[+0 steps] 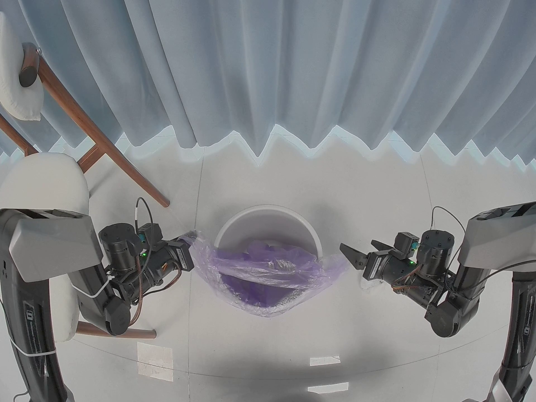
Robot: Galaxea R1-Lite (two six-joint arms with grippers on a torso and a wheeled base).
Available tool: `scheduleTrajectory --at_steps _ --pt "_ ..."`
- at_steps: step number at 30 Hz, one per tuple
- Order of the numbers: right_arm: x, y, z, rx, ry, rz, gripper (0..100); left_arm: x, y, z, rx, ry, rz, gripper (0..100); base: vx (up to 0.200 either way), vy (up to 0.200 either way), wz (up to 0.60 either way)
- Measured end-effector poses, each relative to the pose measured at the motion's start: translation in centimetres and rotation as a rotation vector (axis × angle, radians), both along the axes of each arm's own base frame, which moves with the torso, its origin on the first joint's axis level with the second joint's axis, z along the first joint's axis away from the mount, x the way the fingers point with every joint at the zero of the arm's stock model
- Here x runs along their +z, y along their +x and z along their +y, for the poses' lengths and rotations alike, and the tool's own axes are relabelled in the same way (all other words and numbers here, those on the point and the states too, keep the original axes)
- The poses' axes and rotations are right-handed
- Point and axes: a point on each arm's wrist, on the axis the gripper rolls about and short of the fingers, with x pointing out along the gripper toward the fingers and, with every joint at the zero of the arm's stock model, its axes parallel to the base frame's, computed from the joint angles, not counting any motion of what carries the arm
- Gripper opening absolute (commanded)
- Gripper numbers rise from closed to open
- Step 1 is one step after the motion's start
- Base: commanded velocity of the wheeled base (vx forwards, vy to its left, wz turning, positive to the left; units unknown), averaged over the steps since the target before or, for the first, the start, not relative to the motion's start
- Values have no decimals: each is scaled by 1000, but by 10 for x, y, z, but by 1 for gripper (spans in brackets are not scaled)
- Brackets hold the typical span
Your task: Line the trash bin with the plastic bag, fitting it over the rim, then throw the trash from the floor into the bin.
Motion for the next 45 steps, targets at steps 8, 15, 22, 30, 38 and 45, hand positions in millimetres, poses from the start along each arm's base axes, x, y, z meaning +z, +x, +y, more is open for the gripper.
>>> scheduleTrajectory --at_steps 8,15,22,30,38,45 --pt "7 -19 -3 237 -176 -121 100 1 -26 -1 -13 16 59 0 0 0 0" --pt "22 -13 5 341 -185 -235 100 -11 -25 -1 -8 24 95 100 0 0 0" --pt "28 -13 13 396 -324 -345 100 -17 -23 3 18 31 110 100 0 0 0" --pt "27 -25 36 550 -451 -451 100 -17 -14 7 57 28 89 100 0 0 0" --pt "18 -36 65 660 -449 -458 100 -19 -8 21 111 27 88 100 0 0 0" --pt "-1 -26 71 668 -463 -436 100 -22 -5 24 120 29 93 100 0 0 0"
